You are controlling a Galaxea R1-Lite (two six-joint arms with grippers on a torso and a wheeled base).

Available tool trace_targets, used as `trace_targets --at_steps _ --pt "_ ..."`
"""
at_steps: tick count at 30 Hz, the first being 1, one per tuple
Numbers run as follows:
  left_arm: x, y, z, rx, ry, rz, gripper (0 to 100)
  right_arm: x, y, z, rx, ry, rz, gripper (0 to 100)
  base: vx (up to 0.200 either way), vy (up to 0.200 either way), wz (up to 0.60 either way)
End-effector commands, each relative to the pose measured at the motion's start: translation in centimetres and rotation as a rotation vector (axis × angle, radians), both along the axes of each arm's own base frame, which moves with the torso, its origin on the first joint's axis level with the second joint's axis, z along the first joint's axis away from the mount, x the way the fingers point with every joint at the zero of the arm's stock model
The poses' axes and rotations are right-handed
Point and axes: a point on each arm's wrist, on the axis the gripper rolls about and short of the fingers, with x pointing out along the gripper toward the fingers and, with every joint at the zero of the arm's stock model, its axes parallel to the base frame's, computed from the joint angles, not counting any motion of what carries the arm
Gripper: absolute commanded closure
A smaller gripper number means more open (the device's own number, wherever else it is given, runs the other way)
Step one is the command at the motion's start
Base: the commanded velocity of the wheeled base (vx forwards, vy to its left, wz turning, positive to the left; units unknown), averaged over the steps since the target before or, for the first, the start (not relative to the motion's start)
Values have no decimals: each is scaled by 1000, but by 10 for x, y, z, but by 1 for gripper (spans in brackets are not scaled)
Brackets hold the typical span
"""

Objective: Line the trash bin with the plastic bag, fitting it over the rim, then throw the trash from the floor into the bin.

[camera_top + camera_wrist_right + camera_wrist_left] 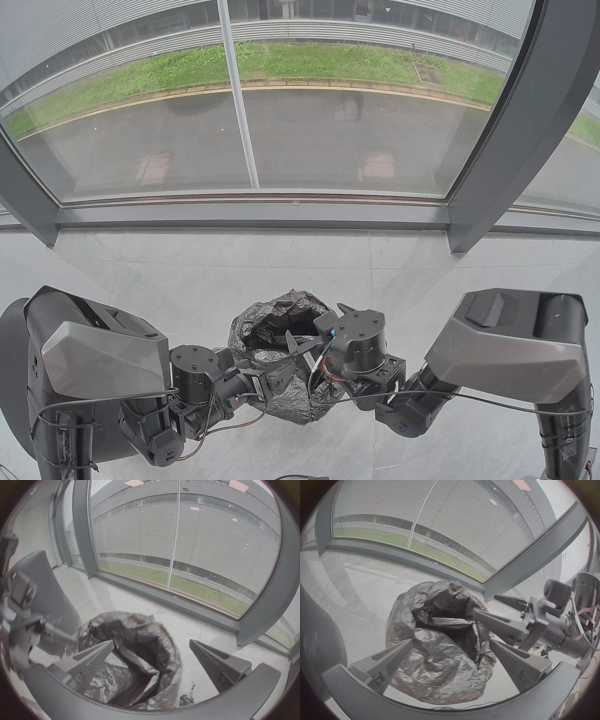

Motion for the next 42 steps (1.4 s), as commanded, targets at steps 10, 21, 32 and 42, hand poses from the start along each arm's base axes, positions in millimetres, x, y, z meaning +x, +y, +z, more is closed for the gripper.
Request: trace_targets --at_steps 10,21,32,42 --pt "-18 -16 10 -35 9 -69 0 9 -23 51 103 -104 -70 0 0 0 0" --pt "-37 -50 -18 28 52 -200 0 20 -42 64 156 -122 -125 0 0 0 0" --pt "-20 -65 -64 223 94 -267 0 24 -46 58 175 -102 -142 0 0 0 0" --pt "12 -85 -61 256 79 -266 0 23 -53 51 201 -87 -139 0 0 0 0"
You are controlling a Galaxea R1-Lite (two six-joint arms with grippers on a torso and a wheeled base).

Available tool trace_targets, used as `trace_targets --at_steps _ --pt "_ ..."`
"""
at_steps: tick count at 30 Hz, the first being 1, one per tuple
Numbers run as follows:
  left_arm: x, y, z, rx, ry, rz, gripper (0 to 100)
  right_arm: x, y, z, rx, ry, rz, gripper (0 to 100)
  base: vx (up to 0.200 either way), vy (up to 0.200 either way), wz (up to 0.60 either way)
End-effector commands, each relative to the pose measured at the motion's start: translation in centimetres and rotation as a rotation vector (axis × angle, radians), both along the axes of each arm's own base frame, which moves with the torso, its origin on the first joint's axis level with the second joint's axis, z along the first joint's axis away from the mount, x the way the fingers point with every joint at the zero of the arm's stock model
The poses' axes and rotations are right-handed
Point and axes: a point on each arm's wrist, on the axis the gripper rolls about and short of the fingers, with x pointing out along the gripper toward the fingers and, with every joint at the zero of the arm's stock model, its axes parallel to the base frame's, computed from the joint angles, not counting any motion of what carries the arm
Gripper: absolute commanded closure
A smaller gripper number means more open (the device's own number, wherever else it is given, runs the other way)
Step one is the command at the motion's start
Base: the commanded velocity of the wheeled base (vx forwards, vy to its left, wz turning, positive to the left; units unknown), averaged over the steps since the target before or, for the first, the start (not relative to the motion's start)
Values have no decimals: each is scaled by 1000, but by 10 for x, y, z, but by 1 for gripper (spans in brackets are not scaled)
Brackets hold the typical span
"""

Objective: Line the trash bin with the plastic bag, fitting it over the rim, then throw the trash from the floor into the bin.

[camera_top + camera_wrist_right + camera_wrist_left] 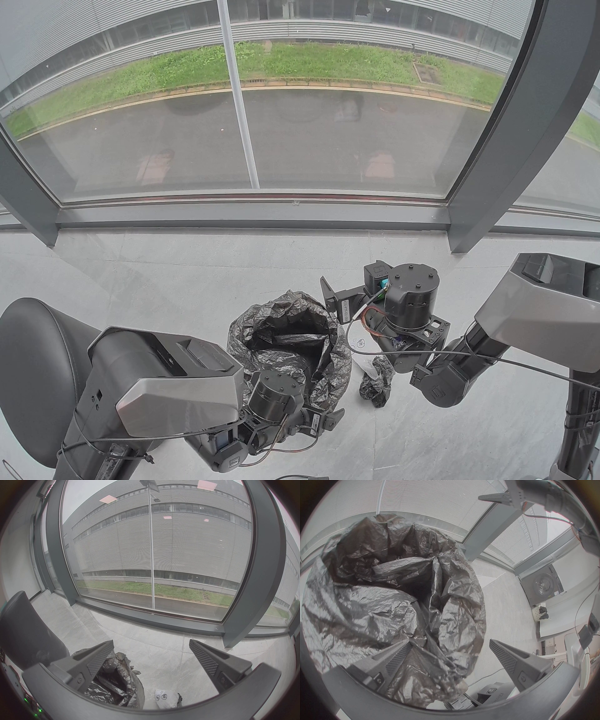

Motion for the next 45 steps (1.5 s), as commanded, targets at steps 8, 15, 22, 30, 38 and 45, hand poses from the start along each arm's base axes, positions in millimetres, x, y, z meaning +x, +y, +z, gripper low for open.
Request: trace_targets --at_steps 8,15,22,30,38,45 --pt "14 -8 12 -37 -47 12 0 0 -5 -11 -8 13 -1 0 0 0 0" --pt "2 2 42 -66 -72 13 0 -1 -4 -7 -5 4 1 0 0 0 0" --pt "-27 23 77 -84 -95 -1 0 -1 -6 -6 -7 7 -4 0 0 0 0" --pt "-64 77 136 -227 -215 71 0 6 -35 -20 -21 57 -86 0 0 0 0" --pt "-87 150 176 -285 -344 273 0 -13 -63 -31 -81 145 -127 0 0 0 0" --pt "-111 194 193 -301 -416 429 0 -18 -76 -44 -134 211 -150 0 0 0 0"
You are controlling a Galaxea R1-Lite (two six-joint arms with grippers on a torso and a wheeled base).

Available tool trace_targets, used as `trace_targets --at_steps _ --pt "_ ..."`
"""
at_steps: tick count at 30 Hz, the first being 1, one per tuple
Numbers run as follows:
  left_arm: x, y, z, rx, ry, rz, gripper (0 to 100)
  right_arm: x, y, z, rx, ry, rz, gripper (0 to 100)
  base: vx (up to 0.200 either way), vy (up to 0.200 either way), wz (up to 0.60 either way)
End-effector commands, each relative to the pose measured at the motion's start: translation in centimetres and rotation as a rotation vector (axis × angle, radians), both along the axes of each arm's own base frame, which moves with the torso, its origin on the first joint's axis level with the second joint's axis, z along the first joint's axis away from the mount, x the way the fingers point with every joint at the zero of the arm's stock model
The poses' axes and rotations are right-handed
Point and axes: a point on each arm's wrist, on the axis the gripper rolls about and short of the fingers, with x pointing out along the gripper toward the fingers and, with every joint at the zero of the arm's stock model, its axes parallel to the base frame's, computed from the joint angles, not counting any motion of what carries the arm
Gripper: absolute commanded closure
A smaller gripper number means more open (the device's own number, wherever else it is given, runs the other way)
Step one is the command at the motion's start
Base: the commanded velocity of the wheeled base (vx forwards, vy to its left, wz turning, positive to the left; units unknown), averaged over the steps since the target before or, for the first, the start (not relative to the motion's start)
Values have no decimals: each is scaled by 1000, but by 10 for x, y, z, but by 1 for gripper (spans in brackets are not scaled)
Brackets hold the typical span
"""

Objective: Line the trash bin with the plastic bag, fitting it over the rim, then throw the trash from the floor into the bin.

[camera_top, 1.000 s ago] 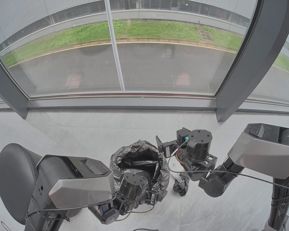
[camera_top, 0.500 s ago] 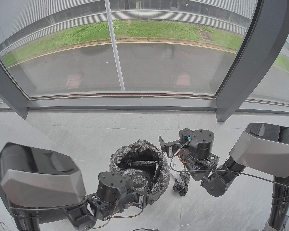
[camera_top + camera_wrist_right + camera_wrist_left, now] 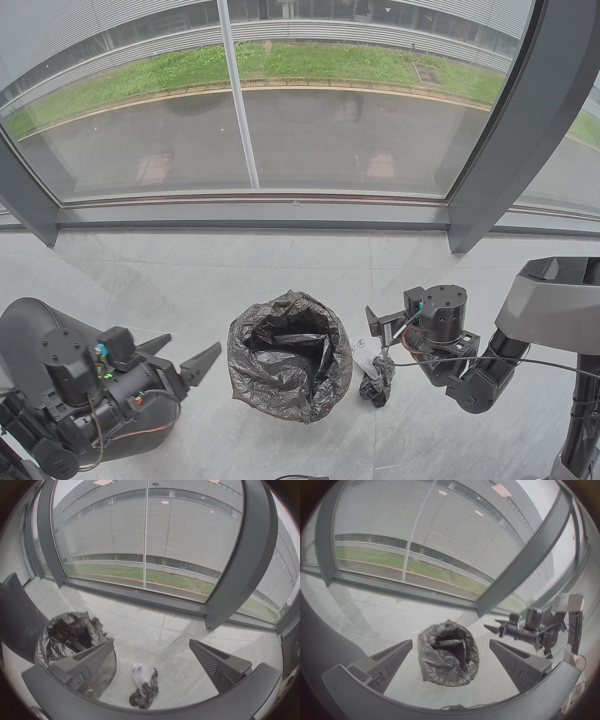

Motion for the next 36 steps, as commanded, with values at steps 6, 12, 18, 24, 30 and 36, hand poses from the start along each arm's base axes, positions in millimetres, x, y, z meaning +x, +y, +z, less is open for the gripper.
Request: trace_targets --at_steps 6,12,18,24,30,36 --pt "-29 48 29 -45 -80 157 0 -2 -12 -21 -104 144 -7 0 0 0 0" --pt "-24 57 31 -65 -83 141 0 20 -13 -28 -155 219 5 0 0 0 0" --pt "-20 67 32 -73 -83 146 0 56 -18 -32 -193 285 0 0 0 0 0" --pt "-19 68 31 -80 -72 132 0 91 -12 -39 -196 278 -18 0 0 0 0" --pt "-19 68 31 -99 -64 134 0 105 -14 -42 -223 302 -13 0 0 0 0" --pt "-18 67 30 -104 -51 131 0 127 -3 -42 -211 346 49 0 0 0 0"
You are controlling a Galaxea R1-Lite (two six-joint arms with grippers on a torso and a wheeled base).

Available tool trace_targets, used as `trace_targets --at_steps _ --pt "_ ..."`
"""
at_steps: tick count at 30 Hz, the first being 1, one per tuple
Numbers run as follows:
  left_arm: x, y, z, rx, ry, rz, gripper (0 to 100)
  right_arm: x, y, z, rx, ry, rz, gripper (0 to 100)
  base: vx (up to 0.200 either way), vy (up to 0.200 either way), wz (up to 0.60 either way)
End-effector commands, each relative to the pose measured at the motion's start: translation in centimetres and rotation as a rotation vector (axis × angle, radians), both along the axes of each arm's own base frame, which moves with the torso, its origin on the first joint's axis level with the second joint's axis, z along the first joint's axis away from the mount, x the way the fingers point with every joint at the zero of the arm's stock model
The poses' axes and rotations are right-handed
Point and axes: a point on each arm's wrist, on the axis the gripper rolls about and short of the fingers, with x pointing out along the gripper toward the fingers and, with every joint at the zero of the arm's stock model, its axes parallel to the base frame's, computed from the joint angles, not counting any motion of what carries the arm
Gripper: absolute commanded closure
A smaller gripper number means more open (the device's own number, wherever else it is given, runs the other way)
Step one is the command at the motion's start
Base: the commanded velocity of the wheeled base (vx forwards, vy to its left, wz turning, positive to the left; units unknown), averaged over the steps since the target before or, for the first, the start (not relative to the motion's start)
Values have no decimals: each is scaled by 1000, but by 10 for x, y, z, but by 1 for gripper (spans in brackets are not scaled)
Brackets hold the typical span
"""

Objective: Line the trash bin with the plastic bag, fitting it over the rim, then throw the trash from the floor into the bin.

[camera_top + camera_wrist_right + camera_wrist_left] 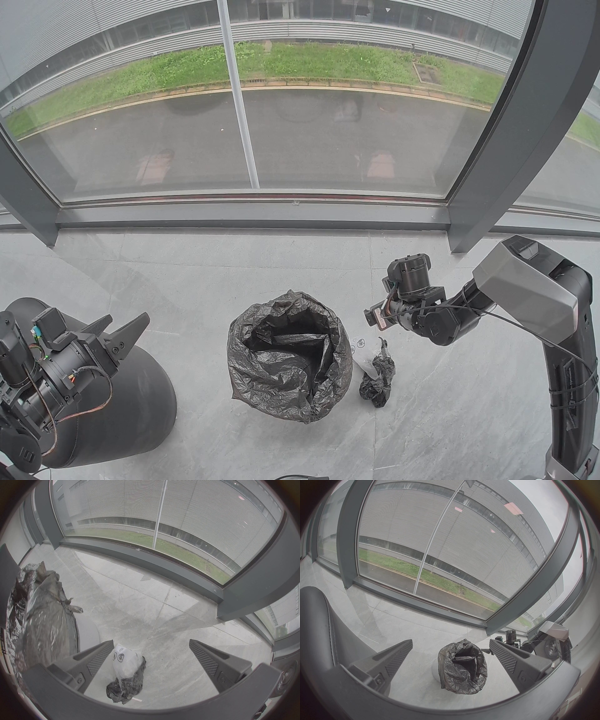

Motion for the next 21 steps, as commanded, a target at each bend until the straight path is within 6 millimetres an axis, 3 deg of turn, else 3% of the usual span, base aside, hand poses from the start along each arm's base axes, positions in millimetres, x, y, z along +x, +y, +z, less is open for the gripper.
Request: trace_targets --at_steps 1,15,21 --pt "2 0 -2 -7 15 -1 0 24 9 -11 7 21 21 0 0 0 0" --pt "5 -1 -6 -29 51 -11 0 58 29 -27 14 19 27 0 0 0 0" --pt "5 -1 -9 -27 66 -9 0 72 35 -19 51 -42 21 0 0 0 0"
